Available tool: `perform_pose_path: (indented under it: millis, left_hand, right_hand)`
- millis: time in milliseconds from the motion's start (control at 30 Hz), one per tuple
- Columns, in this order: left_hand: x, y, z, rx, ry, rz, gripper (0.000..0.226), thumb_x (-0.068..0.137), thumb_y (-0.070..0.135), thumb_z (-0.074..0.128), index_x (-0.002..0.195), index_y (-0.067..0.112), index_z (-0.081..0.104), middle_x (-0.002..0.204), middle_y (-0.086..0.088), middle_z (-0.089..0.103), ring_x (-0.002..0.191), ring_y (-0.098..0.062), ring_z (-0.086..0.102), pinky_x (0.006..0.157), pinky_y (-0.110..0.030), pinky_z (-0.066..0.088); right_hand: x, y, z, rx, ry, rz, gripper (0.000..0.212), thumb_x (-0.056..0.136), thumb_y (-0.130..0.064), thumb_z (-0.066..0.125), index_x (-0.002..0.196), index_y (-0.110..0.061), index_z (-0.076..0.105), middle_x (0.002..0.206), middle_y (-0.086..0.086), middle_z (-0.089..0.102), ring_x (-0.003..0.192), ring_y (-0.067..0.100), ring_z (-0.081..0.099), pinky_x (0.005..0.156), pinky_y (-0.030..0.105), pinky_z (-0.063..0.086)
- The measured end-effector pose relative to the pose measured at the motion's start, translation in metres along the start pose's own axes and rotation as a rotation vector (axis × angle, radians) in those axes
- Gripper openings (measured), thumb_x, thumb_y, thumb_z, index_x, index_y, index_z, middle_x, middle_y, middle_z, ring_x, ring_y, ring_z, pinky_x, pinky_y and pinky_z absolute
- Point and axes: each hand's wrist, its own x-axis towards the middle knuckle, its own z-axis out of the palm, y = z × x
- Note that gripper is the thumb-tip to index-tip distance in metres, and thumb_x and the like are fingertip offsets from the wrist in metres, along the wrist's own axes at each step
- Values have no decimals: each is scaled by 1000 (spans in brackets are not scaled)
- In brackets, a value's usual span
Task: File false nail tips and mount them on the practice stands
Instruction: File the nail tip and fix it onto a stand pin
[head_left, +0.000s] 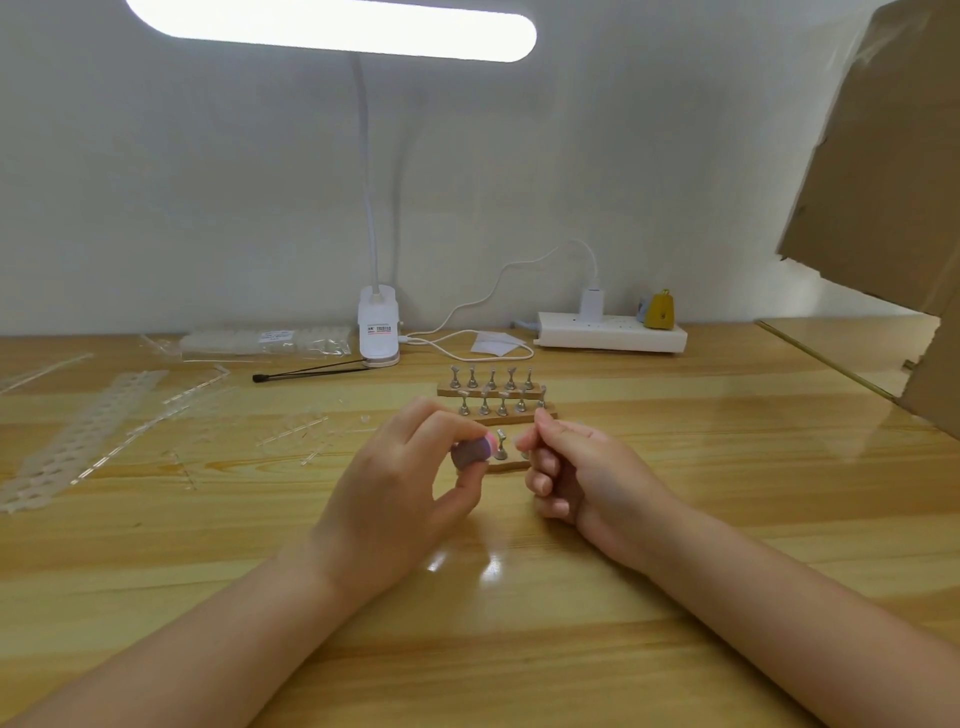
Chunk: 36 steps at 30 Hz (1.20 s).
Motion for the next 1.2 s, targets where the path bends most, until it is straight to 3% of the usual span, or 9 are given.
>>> perform_pose_path:
  millis: [200,367,500,633,767,900,1100,1200]
  left_hand:
    - [0,2,2,-6,-11,-21,15,79,-1,70,94,2,67,86,-2,62,78,-16,60,69,-34,52]
    - [0,4,1,-14,1,-36,18,86,11,60,99,1,66,92,-3,63,83,-16,62,72,-33,53]
    - [-1,4,2,-43,-7,-55,22,87,13,58,102,-1,65,95,-5,63,84,-17,63,68,-34,56]
    - [-2,3,4,-62,-12,-62,22,87,14,58,103,0,65,96,-6,62,84,-19,63,65,-36,57]
    - [-2,2,6,-70,-7,-65,22,86,12,59,103,0,65,97,-6,61,83,-18,63,66,-36,56]
    - [-3,3,6,-100,-8,-48,21,87,13,60,104,1,64,99,-5,60,84,-15,62,69,-34,56]
    - [-3,4,7,-82,-9,-45,20,82,4,71,101,2,65,98,-5,61,81,-14,64,69,-33,55]
    - [-2,6,5,-84,22,1,17,83,7,68,99,0,66,94,-6,63,81,-16,64,68,-34,55]
  right_hand:
    - [-5,-3,1,-76,-55,-16,22,74,-27,68,85,-11,58,63,-1,52,52,10,53,40,20,38]
    - [-8,-1,1,-94,-48,-30,8,89,-11,62,90,-8,55,82,9,73,63,18,69,47,22,49]
    - [-8,2,-1,-96,-48,-86,11,86,-2,65,91,-5,56,79,14,73,63,17,69,50,21,51]
    - [-8,4,-2,-126,-74,-114,28,76,-14,73,100,0,67,82,12,73,66,14,68,54,19,52]
    - [-8,5,0,-162,-87,-132,21,67,-28,78,83,-14,77,74,4,70,63,10,63,55,20,49]
    - [-9,2,1,-131,-91,-141,20,53,-36,81,61,-18,75,60,1,64,52,8,56,48,19,46]
    - [-10,3,1,-136,-70,-147,26,53,-40,79,61,-16,74,56,3,63,47,9,55,44,19,44]
    - [-9,4,2,-153,-34,-147,29,55,-46,78,59,-18,73,52,1,56,44,9,48,42,20,40]
